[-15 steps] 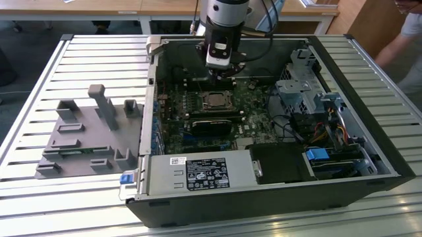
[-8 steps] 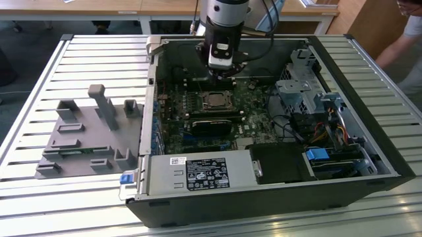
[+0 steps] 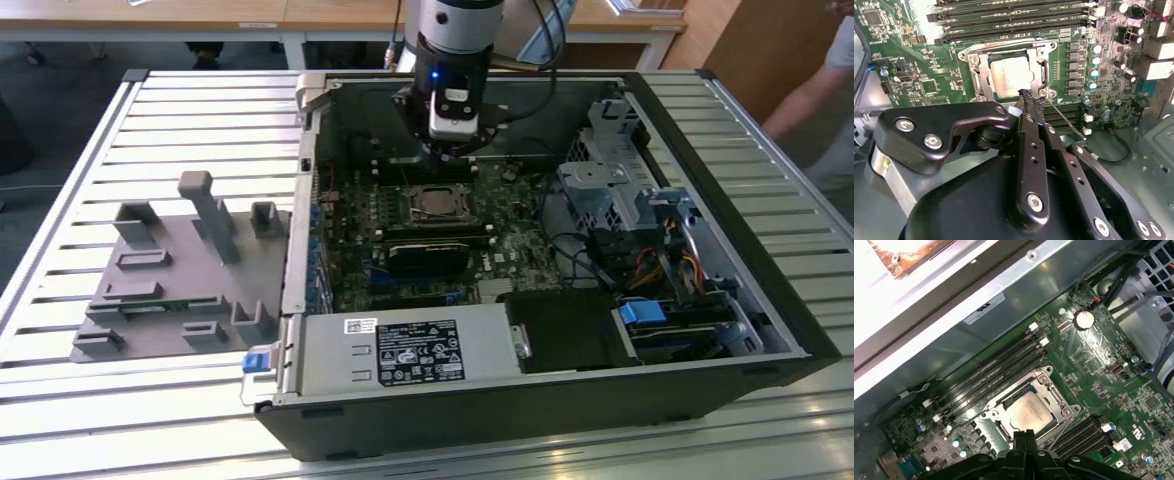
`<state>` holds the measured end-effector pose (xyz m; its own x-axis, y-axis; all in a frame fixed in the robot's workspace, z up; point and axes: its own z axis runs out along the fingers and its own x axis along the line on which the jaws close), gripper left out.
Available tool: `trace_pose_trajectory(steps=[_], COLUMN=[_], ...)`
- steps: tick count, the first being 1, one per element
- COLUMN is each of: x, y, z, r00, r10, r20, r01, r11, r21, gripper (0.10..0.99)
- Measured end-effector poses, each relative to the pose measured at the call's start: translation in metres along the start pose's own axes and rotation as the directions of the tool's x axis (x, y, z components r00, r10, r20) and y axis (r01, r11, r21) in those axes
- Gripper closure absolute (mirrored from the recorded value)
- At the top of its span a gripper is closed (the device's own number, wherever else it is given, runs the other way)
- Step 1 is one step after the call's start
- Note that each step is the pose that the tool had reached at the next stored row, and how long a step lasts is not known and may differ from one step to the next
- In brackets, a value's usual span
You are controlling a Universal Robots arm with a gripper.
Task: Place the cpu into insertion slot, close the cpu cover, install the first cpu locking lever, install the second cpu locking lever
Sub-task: 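Install the first cpu locking lever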
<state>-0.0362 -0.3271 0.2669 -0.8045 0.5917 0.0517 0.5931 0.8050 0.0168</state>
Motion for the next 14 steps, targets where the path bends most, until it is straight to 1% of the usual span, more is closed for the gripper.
trace_pose_trajectory(steps=[7,14], x=[0.0,0.0], y=[0.0,0.0], z=[0.0,0.0], r00=[0.9987,0.9955], r10=[-0.05,-0.095], r20=[-0.0013,-0.0024], r01=[0.05,0.095], r11=[0.9987,0.9955], r21=[0.002,0.004], gripper=[0.973,0.973])
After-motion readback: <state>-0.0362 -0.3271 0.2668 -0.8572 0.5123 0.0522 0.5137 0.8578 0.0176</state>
